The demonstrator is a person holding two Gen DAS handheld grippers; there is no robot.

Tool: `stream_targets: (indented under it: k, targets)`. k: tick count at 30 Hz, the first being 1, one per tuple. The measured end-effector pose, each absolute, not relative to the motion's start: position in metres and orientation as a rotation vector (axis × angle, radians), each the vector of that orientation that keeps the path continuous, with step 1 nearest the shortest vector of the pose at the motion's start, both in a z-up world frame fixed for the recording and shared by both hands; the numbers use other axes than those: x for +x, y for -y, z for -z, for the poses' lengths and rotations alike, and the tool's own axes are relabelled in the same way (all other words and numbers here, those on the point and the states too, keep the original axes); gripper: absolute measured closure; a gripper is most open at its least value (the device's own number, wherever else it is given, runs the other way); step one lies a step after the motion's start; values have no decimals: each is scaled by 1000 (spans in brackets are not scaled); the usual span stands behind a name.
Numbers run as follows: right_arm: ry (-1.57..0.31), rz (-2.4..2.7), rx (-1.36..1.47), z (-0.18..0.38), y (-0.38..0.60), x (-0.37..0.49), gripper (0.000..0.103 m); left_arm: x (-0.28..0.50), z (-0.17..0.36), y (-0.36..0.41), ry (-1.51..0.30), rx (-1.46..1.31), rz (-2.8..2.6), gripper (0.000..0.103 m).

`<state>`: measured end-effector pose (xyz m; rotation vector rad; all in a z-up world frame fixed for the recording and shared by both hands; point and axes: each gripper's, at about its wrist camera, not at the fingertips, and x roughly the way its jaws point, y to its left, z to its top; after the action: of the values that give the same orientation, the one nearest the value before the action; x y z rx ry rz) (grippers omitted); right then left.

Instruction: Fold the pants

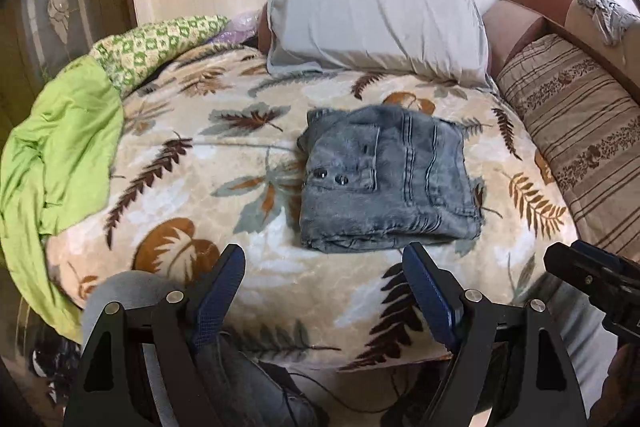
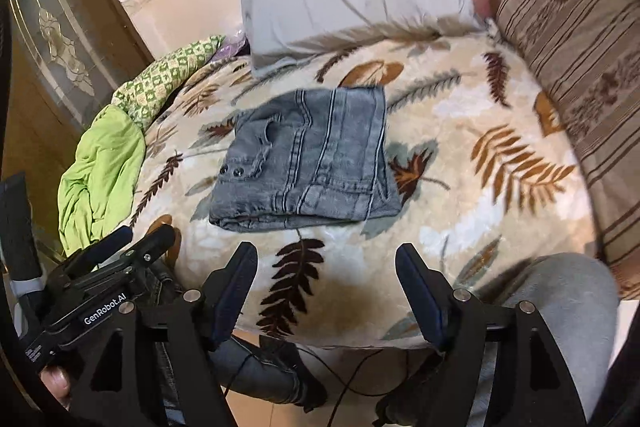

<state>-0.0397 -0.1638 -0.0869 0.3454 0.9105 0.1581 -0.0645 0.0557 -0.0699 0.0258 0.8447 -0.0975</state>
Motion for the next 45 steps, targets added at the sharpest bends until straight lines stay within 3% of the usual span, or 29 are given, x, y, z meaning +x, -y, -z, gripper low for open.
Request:
stream_targets:
  k: [17,45]
  targets:
    - [-874,-105,290,29,165,-68,27,-130,-13,-69,-796,21,91,21]
    - [-856,-98,223,30,157,-66,26,-116,-5,-64,-825,82,77,21]
